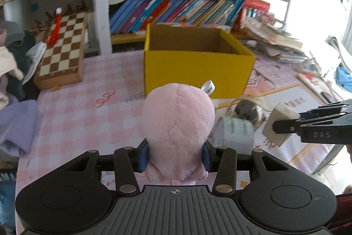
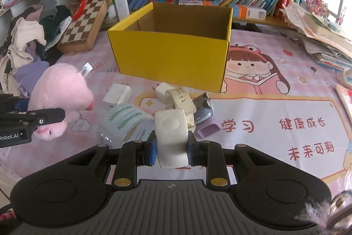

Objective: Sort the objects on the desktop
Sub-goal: 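Lift the pig with the left tool while the right tool carries the cube to the yellow box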

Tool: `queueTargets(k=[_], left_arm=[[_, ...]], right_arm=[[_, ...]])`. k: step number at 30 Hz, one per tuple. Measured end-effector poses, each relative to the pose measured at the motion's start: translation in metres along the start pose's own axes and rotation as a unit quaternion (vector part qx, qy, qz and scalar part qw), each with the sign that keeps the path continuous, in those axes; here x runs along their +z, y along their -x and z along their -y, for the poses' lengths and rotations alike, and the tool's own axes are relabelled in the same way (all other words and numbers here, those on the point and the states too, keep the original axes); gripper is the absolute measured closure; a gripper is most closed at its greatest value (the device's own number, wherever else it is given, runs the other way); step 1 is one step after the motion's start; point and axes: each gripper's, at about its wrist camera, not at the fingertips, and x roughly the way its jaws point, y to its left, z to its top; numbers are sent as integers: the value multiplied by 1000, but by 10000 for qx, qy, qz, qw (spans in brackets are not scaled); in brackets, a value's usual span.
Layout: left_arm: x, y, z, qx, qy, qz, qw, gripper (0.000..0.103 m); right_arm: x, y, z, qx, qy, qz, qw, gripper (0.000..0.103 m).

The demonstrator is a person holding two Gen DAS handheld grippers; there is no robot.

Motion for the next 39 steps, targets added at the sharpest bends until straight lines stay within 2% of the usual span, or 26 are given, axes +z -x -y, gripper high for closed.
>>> queueTargets(k=[8, 15, 28, 39], left_arm=[[10, 6, -4, -254, -92, 214, 9994, 58], [22, 5, 1, -341, -84, 337, 9988, 58], [69, -12, 18, -175, -294, 607, 9976, 58], [117, -49, 26, 16, -541, 656, 9964, 58]], right_arm=[[10, 19, -7, -158, -16, 240, 9996, 79], [23, 22, -4, -85, 106, 312, 9994, 79], [80, 11, 26, 276, 371, 668, 9967, 79], [141, -19, 49, 486, 738, 996, 9911, 79]])
